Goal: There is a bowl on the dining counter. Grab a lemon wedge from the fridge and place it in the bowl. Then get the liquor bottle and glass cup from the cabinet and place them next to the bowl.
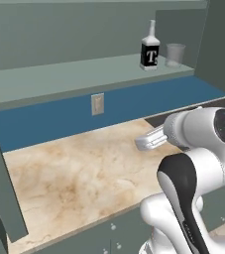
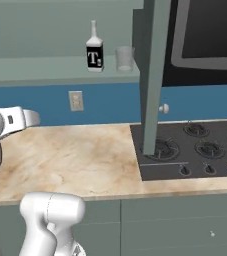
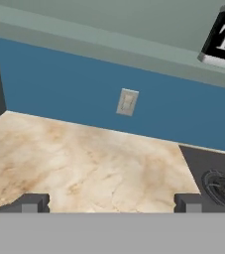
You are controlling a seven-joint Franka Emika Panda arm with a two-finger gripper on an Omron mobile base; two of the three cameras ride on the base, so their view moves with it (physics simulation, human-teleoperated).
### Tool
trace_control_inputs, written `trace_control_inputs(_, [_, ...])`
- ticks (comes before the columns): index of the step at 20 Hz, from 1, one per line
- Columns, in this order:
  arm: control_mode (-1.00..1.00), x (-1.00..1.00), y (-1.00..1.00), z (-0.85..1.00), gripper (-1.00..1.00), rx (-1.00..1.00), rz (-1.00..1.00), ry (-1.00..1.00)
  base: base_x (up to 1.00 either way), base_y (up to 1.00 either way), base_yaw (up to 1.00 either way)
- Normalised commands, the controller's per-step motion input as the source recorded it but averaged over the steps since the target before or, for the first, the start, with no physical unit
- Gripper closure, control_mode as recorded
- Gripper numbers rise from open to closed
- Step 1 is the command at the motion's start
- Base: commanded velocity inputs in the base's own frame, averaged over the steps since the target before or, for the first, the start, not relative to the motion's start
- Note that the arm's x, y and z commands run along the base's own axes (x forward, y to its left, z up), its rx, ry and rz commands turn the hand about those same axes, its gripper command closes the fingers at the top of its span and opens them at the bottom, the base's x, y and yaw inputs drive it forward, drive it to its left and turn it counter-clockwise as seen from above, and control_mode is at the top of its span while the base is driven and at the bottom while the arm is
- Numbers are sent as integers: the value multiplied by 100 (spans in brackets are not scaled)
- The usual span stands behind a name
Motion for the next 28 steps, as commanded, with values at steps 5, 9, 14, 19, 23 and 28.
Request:
trace_control_inputs(5, [100, 0, 0, 0, -100, 0, 0, 0, 59, 0, 0])
trace_control_inputs(9, [-100, 23, 0, 3, -100, 2, 0, -15, 31, 0, 0])
trace_control_inputs(14, [-100, 38, 0, 40, -100, 3, 0, -38, 0, 0, 0])
trace_control_inputs(19, [-100, 28, -20, 40, -100, 9, -1, -31, 0, 0, 0])
trace_control_inputs(23, [-100, 32, -27, 39, -100, 10, -1, -25, 0, 0, 0])
trace_control_inputs(28, [-100, 12, -14, 71, -100, 8, -10, -13, 0, 0, 0])
